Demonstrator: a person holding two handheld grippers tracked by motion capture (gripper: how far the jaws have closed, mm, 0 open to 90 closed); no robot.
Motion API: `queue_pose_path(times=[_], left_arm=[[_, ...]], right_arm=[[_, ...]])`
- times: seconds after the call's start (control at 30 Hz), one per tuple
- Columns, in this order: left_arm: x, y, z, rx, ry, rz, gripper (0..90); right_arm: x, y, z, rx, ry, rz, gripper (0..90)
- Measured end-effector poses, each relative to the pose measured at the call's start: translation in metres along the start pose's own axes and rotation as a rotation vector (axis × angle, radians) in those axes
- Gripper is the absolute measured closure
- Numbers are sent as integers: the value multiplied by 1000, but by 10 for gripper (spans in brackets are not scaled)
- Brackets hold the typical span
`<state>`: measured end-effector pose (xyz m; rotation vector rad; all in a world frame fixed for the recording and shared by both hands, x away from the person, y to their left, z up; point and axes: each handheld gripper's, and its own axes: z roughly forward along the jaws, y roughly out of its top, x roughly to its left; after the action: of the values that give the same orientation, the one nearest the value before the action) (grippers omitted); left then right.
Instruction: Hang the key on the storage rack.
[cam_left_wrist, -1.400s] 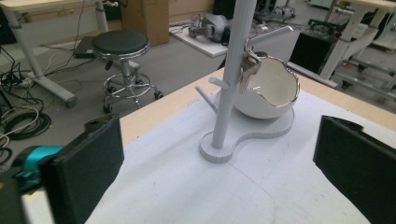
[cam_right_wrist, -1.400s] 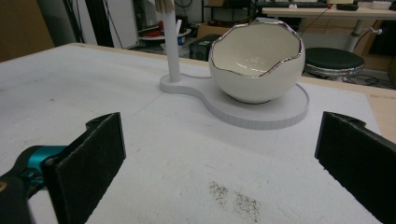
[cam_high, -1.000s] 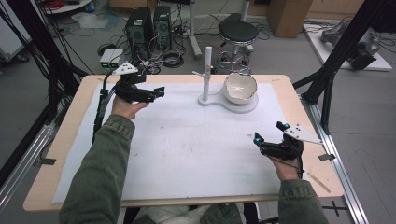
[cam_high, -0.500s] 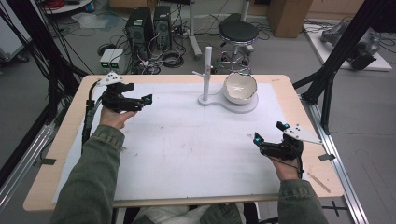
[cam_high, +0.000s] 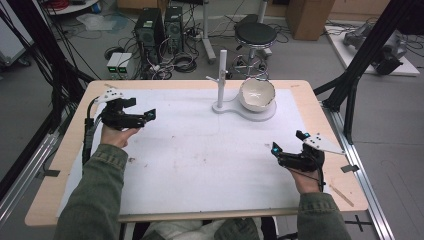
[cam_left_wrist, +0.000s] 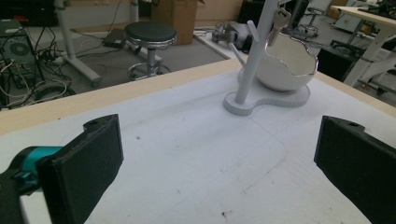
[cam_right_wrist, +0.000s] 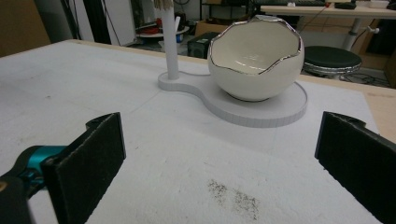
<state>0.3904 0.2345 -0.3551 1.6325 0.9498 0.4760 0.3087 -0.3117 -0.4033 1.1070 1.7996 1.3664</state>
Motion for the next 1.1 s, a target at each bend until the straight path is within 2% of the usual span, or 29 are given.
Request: queue_pose_path(times=[0.53, 0.7, 0.87, 1.1], left_arm=[[14, -28, -29, -30, 77, -46, 16], [15, -36, -38, -49, 118, -59, 16], [14, -39, -49, -93, 159, -68, 16], [17, -50, -58, -98, 201, -79, 16]], right_arm=[[0, 0, 0, 2, -5, 0, 7], [-1, 0, -1, -1, -10, -3, 7], [0, 0, -1, 4, -14, 7, 6], [-1, 0, -1, 1, -18, 5, 6]])
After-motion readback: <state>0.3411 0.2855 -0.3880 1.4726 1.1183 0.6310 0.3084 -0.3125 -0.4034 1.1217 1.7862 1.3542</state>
